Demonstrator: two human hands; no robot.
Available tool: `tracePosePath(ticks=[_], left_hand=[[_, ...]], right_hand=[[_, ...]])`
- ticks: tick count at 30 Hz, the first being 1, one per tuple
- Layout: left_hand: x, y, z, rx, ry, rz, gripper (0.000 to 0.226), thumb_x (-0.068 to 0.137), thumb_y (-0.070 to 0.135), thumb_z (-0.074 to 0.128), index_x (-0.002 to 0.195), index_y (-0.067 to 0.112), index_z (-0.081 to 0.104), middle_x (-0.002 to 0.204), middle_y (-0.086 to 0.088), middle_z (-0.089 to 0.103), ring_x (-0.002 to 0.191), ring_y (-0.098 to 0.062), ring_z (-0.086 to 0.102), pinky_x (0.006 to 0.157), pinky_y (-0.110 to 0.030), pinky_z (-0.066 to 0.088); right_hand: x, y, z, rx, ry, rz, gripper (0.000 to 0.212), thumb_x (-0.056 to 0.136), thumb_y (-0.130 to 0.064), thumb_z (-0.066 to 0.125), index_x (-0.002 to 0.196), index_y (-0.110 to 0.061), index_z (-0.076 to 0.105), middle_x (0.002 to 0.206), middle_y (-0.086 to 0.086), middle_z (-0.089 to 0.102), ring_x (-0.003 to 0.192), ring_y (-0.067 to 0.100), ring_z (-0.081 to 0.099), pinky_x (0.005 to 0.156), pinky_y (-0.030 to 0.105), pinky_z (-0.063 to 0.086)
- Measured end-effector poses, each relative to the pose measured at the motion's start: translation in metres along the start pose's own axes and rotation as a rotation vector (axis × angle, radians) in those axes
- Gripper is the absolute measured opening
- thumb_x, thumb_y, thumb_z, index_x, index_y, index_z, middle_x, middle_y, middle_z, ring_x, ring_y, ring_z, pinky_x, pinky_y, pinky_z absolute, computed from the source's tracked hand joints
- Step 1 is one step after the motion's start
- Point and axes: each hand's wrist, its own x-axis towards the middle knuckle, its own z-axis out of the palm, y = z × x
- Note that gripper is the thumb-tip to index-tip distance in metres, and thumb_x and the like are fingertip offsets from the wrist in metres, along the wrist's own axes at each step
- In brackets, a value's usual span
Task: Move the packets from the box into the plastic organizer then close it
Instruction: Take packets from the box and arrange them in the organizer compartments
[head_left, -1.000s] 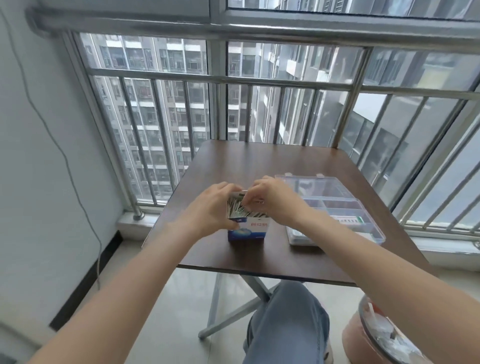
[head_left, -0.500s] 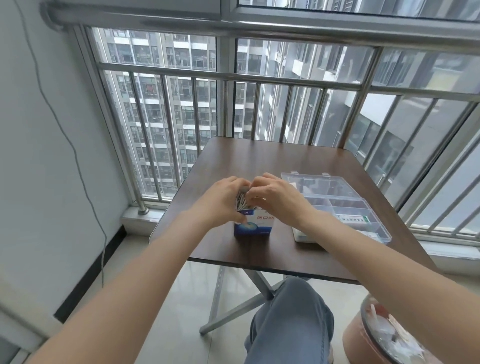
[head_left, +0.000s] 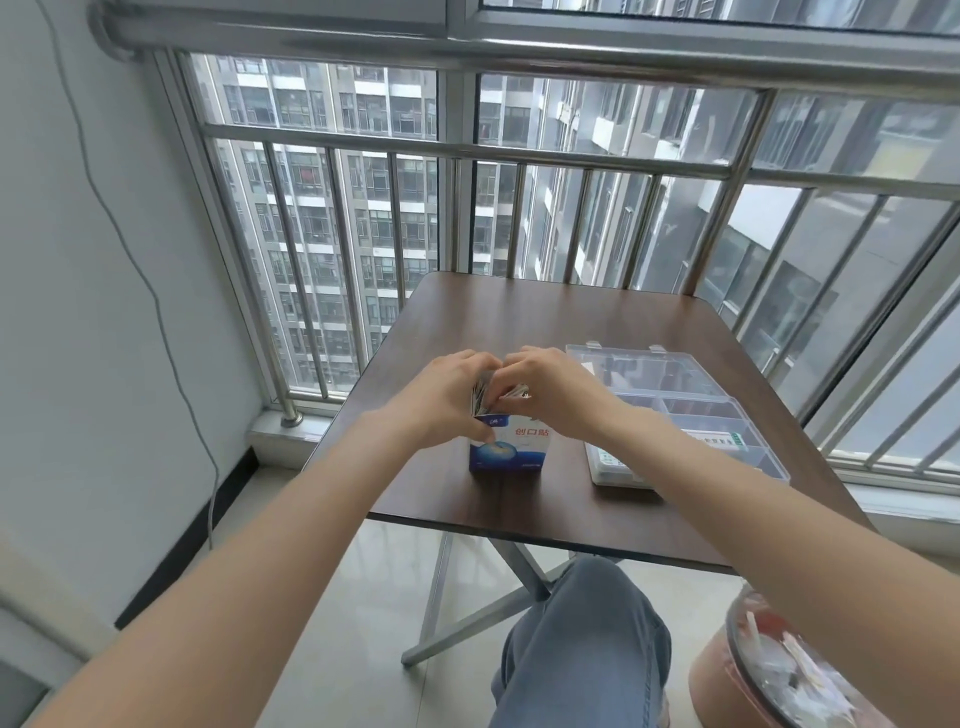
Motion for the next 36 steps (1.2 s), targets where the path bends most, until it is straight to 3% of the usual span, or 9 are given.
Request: tracePosePath(ticks=[4, 7, 11, 15, 18, 25, 30, 34, 36], left_hand=[[0.001, -0.001, 0.000, -0.001, 0.003, 0.003, 0.063, 0.061, 0.021, 0.085, 0.116, 0.015, 0.054, 0.110, -0.003, 0.056, 0.101, -0.022, 0.052, 0.075, -0.024, 0.034], [0.001, -0.002, 0.001, 0.005, 0.003, 0.004, 0.056, 0.063, 0.021, 0.084, 0.109, 0.017, 0.053, 0.108, 0.000, 0.054, 0.102, -0.022, 0.051, 0.074, -0.023, 0.031], [0.002, -0.003, 0.001, -0.003, -0.002, 0.002, 0.070, 0.065, 0.023, 0.084, 0.126, 0.018, 0.051, 0.124, 0.001, 0.054, 0.112, -0.018, 0.049, 0.087, -0.023, 0.035], [0.002, -0.002, 0.001, 0.003, -0.009, -0.007, 0.076, 0.065, 0.024, 0.084, 0.131, 0.018, 0.048, 0.127, 0.000, 0.053, 0.115, -0.018, 0.048, 0.087, -0.021, 0.033], [0.002, -0.002, 0.000, 0.005, -0.008, -0.012, 0.077, 0.065, 0.024, 0.084, 0.132, 0.017, 0.047, 0.128, 0.000, 0.052, 0.116, -0.018, 0.048, 0.085, -0.019, 0.031], [0.002, -0.003, -0.001, 0.006, -0.008, -0.014, 0.076, 0.067, 0.026, 0.084, 0.132, 0.018, 0.046, 0.129, 0.001, 0.052, 0.115, -0.017, 0.047, 0.083, -0.019, 0.031], [0.003, -0.003, -0.001, 0.014, -0.008, -0.013, 0.076, 0.067, 0.026, 0.084, 0.133, 0.019, 0.046, 0.130, 0.001, 0.052, 0.116, -0.017, 0.047, 0.083, -0.019, 0.031], [0.002, -0.003, 0.001, 0.018, -0.012, -0.006, 0.076, 0.068, 0.025, 0.083, 0.133, 0.019, 0.045, 0.131, 0.001, 0.051, 0.117, -0.017, 0.046, 0.081, -0.018, 0.029], [0.002, -0.004, 0.000, 0.009, -0.020, -0.022, 0.076, 0.070, 0.024, 0.082, 0.135, 0.019, 0.043, 0.133, 0.001, 0.049, 0.119, -0.017, 0.045, 0.082, -0.018, 0.029]], right_hand=[[0.005, -0.002, 0.003, -0.095, -0.029, -0.025, 0.010, 0.087, -0.018, 0.065, 0.093, -0.014, 0.072, 0.102, 0.000, 0.066, 0.089, 0.017, 0.050, 0.073, 0.037, 0.048], [0.004, 0.004, 0.001, -0.096, -0.020, 0.019, 0.013, 0.092, -0.016, 0.057, 0.099, -0.010, 0.066, 0.100, 0.006, 0.060, 0.088, 0.019, 0.050, 0.071, 0.034, 0.045], [0.000, 0.010, -0.003, 0.011, -0.018, 0.079, 0.006, 0.091, -0.009, 0.058, 0.093, -0.005, 0.062, 0.099, 0.010, 0.058, 0.080, 0.022, 0.055, 0.069, 0.026, 0.044], [-0.002, 0.011, -0.007, 0.033, -0.050, 0.105, 0.005, 0.092, -0.005, 0.054, 0.095, -0.002, 0.057, 0.101, 0.012, 0.064, 0.087, 0.025, 0.061, 0.074, 0.035, 0.053], [-0.001, 0.010, -0.011, -0.001, -0.067, 0.107, 0.004, 0.093, -0.008, 0.053, 0.096, -0.005, 0.055, 0.096, 0.009, 0.065, 0.081, 0.022, 0.060, 0.066, 0.033, 0.054], [-0.002, 0.012, -0.015, -0.018, -0.152, 0.045, 0.022, 0.085, -0.002, 0.063, 0.104, -0.009, 0.071, 0.103, 0.009, 0.068, 0.090, 0.025, 0.063, 0.079, 0.036, 0.054], [0.001, 0.014, -0.015, -0.054, -0.109, 0.029, 0.014, 0.084, -0.004, 0.066, 0.096, -0.005, 0.073, 0.098, 0.010, 0.068, 0.084, 0.022, 0.062, 0.074, 0.030, 0.052], [0.000, 0.018, -0.014, 0.000, 0.036, 0.054, 0.009, 0.082, -0.005, 0.068, 0.089, -0.006, 0.075, 0.087, 0.007, 0.069, 0.069, 0.010, 0.053, 0.061, 0.005, 0.037], [0.000, 0.019, -0.017, 0.032, 0.094, 0.062, 0.007, 0.081, -0.003, 0.069, 0.086, -0.004, 0.075, 0.083, 0.007, 0.069, 0.066, 0.009, 0.054, 0.060, 0.002, 0.037]])
